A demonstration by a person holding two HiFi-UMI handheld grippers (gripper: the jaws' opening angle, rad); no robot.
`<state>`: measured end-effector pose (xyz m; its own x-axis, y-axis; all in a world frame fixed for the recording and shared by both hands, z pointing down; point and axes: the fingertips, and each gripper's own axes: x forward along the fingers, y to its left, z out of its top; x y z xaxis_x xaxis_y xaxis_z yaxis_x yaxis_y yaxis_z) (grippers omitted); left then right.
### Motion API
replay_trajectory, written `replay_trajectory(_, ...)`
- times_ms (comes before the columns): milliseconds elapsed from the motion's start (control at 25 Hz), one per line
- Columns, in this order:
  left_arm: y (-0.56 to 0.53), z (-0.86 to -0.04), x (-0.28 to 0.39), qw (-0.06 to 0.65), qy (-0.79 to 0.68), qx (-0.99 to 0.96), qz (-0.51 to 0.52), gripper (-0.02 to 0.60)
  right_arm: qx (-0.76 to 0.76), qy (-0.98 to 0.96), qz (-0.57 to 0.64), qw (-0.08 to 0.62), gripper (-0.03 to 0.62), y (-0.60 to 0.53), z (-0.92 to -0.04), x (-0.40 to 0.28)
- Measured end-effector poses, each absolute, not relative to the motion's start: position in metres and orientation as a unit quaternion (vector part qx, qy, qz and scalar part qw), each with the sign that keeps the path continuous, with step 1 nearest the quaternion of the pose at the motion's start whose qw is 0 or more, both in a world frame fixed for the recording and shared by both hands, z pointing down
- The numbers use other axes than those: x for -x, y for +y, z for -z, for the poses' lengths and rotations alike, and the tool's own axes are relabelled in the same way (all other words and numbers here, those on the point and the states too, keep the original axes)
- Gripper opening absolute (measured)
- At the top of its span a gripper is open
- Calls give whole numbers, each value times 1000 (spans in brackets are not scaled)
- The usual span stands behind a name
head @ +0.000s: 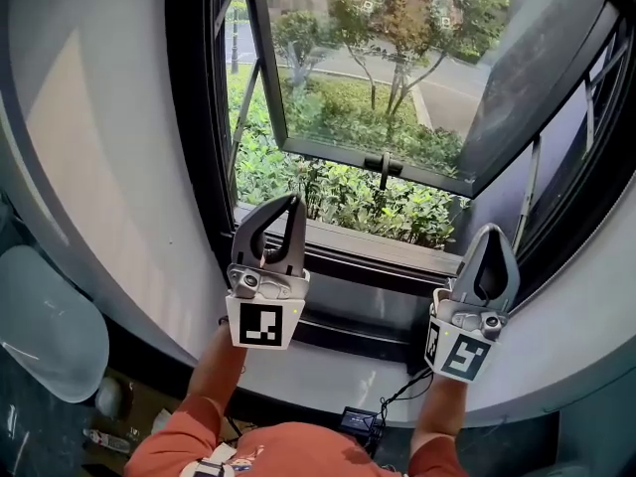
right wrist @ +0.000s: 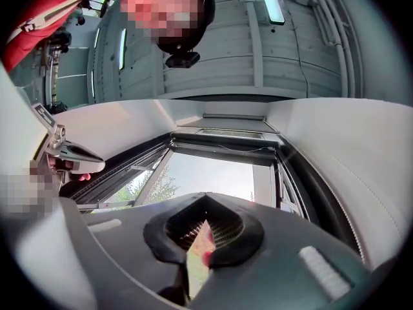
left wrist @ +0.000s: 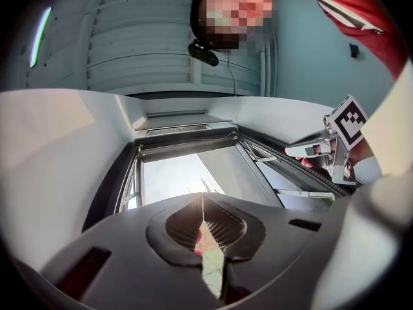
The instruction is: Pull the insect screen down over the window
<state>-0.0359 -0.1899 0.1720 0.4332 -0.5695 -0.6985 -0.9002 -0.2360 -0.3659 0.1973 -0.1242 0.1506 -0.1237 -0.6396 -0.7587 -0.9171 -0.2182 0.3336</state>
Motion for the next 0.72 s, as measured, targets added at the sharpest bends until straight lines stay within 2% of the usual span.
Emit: replay_trajectory(720, -213, -121, 37, 400, 479, 745, -235, 6, 621, 578, -505, 157, 11, -129, -97, -195)
